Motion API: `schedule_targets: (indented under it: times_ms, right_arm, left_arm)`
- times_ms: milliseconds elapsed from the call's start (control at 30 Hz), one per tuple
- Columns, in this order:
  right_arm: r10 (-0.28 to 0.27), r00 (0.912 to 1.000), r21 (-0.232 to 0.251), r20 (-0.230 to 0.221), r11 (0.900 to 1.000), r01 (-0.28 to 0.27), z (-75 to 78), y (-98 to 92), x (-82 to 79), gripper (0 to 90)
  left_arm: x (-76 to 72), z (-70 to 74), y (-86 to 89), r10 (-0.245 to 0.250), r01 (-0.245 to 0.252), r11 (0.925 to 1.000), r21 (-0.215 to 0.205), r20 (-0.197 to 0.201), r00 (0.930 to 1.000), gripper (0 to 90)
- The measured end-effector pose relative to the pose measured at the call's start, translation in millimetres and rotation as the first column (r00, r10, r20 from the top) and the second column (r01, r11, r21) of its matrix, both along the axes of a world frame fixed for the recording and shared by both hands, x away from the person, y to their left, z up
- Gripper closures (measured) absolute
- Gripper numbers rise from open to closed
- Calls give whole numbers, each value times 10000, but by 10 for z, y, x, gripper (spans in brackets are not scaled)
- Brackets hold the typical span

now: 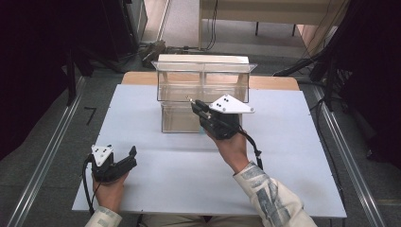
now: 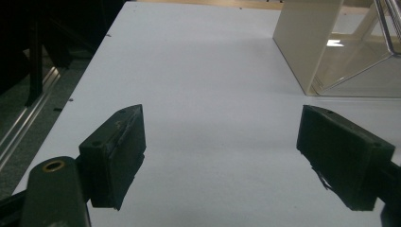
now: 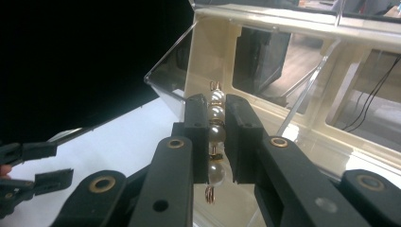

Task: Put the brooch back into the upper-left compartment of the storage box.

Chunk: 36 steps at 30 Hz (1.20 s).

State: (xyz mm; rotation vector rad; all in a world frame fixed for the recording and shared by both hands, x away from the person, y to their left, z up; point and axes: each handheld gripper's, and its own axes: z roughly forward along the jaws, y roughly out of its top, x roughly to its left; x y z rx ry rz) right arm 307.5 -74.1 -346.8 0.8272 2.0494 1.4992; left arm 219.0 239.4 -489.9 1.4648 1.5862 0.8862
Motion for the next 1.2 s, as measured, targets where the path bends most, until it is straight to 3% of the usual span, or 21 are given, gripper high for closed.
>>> schedule_targets:
  times_ms: [433, 1200]
  right_arm:
    - [-349, 9994, -36, -42, 9994, 349, 85, 143, 225, 779]
    - [-584, 9981, -78, -215, 9983, 583, 68, 210, 409, 779]
  left_arm:
    - [-7, 4, 12, -24, 24, 10000, 6, 9, 10000, 154]
    - [-8, 4, 12, -53, 53, 10000, -29, 17, 10000, 155]
